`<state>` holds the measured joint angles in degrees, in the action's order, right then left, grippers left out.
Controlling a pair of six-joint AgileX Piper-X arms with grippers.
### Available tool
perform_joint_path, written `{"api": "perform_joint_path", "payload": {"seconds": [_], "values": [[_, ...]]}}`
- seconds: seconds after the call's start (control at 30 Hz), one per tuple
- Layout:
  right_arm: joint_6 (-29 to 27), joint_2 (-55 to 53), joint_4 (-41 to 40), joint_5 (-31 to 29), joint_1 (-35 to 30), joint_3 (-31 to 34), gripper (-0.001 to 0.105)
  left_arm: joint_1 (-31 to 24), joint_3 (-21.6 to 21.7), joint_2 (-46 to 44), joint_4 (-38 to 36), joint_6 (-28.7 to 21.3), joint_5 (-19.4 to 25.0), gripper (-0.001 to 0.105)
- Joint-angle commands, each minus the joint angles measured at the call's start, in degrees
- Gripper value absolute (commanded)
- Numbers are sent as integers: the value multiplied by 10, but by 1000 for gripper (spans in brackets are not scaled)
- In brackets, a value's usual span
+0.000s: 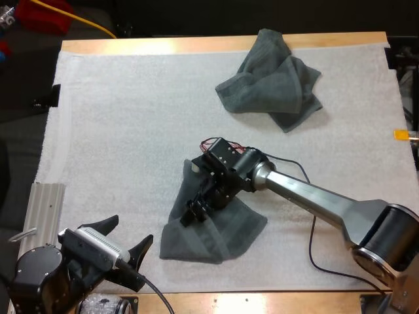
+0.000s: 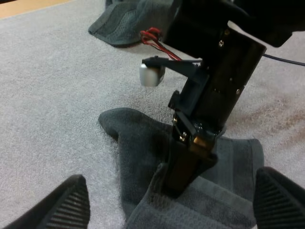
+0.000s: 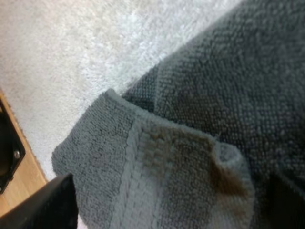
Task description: Pick towel from pile, fold and stack
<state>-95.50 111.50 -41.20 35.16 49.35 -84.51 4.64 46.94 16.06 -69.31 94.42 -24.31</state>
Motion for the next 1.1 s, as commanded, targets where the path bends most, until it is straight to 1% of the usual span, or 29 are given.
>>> {"api": "perform_joint_path", "payload": {"seconds": [0.0, 0.2, 0.27, 0.4, 0.47, 0.53, 0.57, 0.6, 0.67, 0.7, 0.8, 0.9, 0.97, 1.0, 1.07], "values": [[-7, 6, -2, 13, -2, 0, 77, 2, 3, 2, 1, 4, -4, 68], [6, 26, -2, 20, -2, 0, 55, 2, 3, 2, 1, 4, -4, 68], [6, 26, -2, 18, -2, 0, 50, 2, 3, 2, 1, 4, -4, 68], [6, 26, -1, 7, -2, 0, 45, 2, 3, 2, 1, 4, -4, 68], [6, 26, -1, -5, -2, 0, 39, 2, 3, 2, 1, 4, -4, 68], [6, 26, -1, -5, -2, 0, 29, 2, 3, 2, 1, 4, -4, 68], [6, 26, -1, -5, -2, 0, 20, 2, 3, 2, 1, 4, -4, 68], [6, 26, -1, -5, -2, 0, 16, 2, 3, 2, 1, 4, -4, 68], [6, 25, -1, -7, -2, 0, 1, 2, 3, 2, 1, 4, -4, 68], [6, 24, -1, -8, -2, 0, 0, 2, 3, 2, 1, 4, -4, 68], [1, 15, -2, -34, -2, 0, 1, 2, 3, 2, 1, 4, -4, 68], [-11, -7, -5, -84, -2, 0, 1, 2, 3, 2, 1, 4, -4, 68], [-38, -33, -9, -127, -2, 0, 1, 2, 3, 2, 1, 4, -4, 68], [-44, -40, -10, -135, -2, 0, 1, 2, 3, 2, 1, 3, -4, 68], [-66, -65, -14, -188, -2, 0, 1, 2, 3, 2, 1, -1, -4, 68]]}}
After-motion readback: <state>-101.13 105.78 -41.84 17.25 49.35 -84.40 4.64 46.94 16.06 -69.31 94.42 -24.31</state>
